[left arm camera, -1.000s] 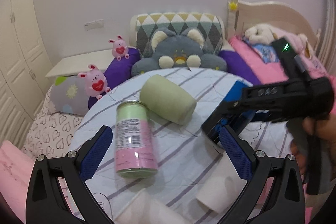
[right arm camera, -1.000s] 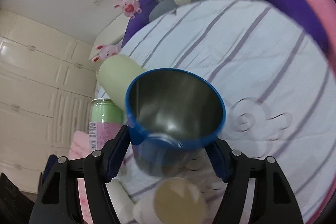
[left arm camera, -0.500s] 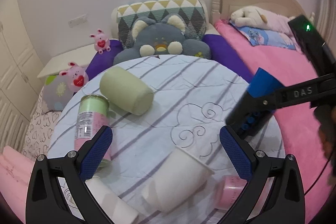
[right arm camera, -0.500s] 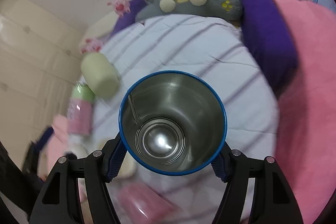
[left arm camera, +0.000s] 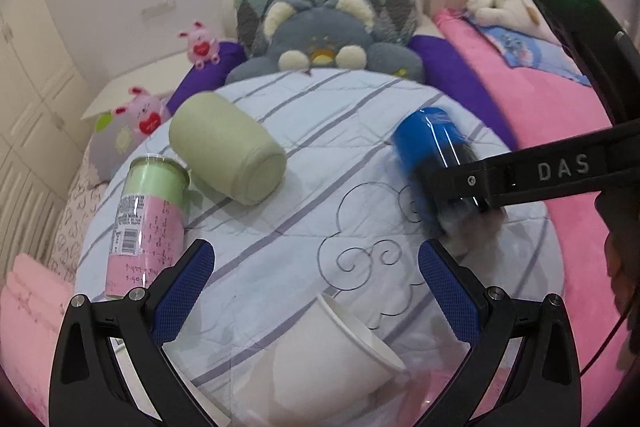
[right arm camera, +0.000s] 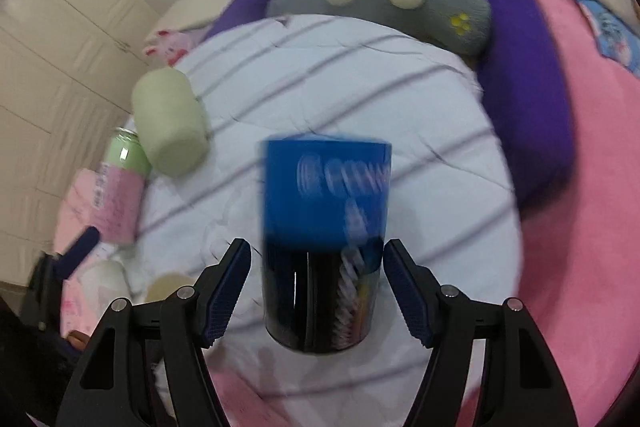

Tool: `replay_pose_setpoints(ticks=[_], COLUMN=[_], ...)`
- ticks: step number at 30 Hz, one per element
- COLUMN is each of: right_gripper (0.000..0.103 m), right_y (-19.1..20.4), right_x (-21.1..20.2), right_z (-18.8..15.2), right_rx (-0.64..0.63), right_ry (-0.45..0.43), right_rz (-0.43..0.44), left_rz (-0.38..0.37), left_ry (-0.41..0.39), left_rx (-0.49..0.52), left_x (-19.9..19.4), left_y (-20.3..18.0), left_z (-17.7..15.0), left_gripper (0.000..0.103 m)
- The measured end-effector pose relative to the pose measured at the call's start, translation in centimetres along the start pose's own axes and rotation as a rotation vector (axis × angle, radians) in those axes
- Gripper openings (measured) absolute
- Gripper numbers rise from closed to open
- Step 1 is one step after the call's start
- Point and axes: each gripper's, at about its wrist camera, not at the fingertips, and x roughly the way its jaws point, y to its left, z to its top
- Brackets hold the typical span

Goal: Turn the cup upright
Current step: 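Lift the blue cup with the right tool and rotate it upright, then lower the upright blue cup onto the bed and open the right tool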

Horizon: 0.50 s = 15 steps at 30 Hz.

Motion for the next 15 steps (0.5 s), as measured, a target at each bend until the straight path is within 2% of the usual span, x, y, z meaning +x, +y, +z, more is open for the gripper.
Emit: replay_pose_setpoints(ticks=[6, 11, 14, 15], right_gripper=[0.07, 0.071, 0.081, 0.081], right_y=[0.0, -0.8, -0.7, -0.7], right_x=[1.2, -0.6, -2.5, -3.0], right_z=[-0.2, -1.4, -2.6, -3.0], right_rx=[-0.022, -0.022, -0.042, -0.051], right_ry=[-0.028, -0.1, -0.164, -0.183], right_rz=[0.075, 0.118, 0.144, 0.146], left_rz=[0.012, -0.002, -0.002, -0.002], left_ry=[0.008, -0.006, -0.025, -0.031], left_rx=[-0.034, -0.055, -0.062, -0.065], left_x=[0.5, -0.1, -0.8, -1.1], left_y=[0.6, 0.8, 0.6, 0.4], left_z=[0.4, 0.5, 0.5, 0.4], left_gripper=[0.103, 0.103, 0.103, 0.103])
